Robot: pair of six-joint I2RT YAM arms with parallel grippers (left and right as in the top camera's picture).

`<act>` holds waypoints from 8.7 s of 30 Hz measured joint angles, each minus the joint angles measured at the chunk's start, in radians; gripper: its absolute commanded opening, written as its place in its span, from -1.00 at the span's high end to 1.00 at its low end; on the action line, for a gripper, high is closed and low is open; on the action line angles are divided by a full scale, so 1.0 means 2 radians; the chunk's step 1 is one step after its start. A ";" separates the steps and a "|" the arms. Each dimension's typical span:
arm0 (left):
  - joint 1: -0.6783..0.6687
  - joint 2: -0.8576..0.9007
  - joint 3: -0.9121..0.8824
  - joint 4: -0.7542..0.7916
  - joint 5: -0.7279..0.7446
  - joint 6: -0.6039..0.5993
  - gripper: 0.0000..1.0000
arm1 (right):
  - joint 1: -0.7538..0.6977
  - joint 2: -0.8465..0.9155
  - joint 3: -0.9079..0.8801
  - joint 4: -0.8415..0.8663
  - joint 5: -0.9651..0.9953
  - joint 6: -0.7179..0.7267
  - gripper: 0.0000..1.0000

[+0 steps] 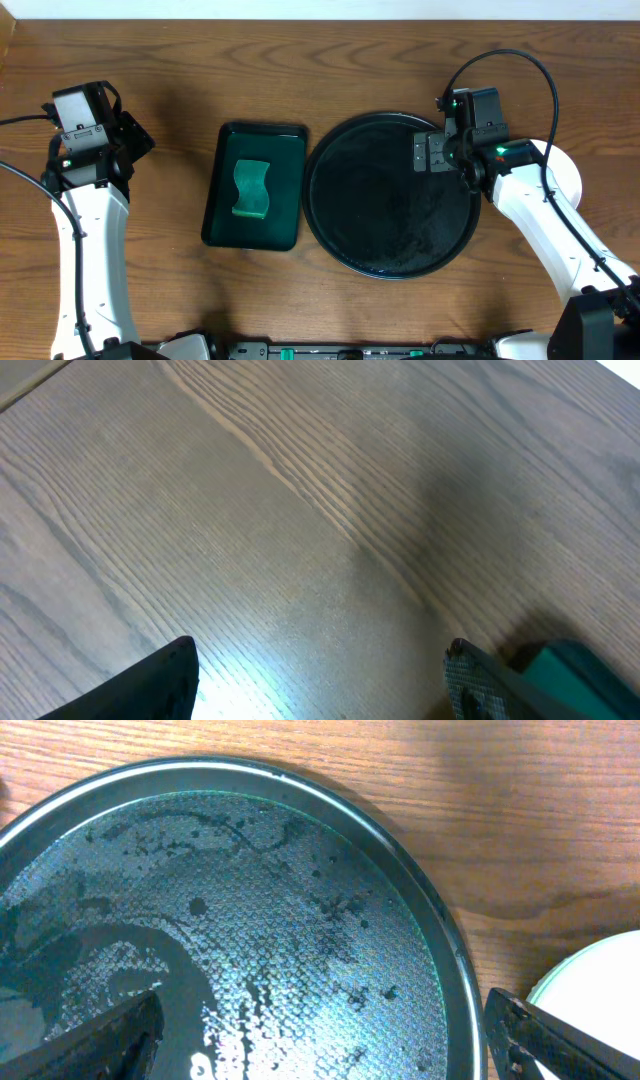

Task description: Clean dirty plates on tray and stack at the side

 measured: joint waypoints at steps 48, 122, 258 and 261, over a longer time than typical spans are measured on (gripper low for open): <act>0.000 0.000 0.000 0.000 0.000 0.000 -0.58 | 0.000 -0.236 0.000 -0.038 0.000 0.000 -0.99; 0.000 0.000 0.000 0.000 0.000 0.000 -0.58 | -0.090 -0.767 -0.521 0.359 -0.073 -0.012 -0.99; 0.000 0.000 0.000 0.000 0.000 0.000 -0.57 | -0.110 -0.767 -0.542 0.236 -0.026 -0.056 -0.99; 0.000 0.000 0.000 0.000 0.000 0.000 -0.57 | -0.110 -0.767 -0.542 0.236 -0.026 -0.056 -0.98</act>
